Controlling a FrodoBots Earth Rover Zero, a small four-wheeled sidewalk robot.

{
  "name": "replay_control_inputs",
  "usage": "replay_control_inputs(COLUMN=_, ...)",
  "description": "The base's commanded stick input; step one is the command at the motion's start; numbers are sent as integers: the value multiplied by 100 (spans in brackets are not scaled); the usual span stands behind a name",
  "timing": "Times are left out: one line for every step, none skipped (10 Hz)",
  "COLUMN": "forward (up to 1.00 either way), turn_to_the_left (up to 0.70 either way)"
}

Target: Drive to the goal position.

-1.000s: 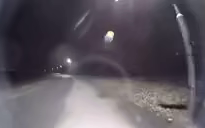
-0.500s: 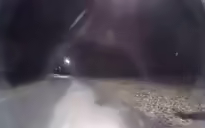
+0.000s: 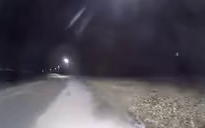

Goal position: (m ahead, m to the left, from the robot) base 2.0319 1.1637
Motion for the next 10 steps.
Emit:
replay_control_inputs(forward=100, turn_to_the_left=40)
replay_control_inputs(forward=100, turn_to_the_left=40)
replay_control_inputs(forward=100, turn_to_the_left=40)
replay_control_inputs(forward=100, turn_to_the_left=29)
replay_control_inputs(forward=100, turn_to_the_left=1)
replay_control_inputs(forward=100, turn_to_the_left=0)
replay_control_inputs(forward=100, turn_to_the_left=0)
replay_control_inputs(forward=100, turn_to_the_left=0)
replay_control_inputs(forward=100, turn_to_the_left=0)
replay_control_inputs(forward=100, turn_to_the_left=0)
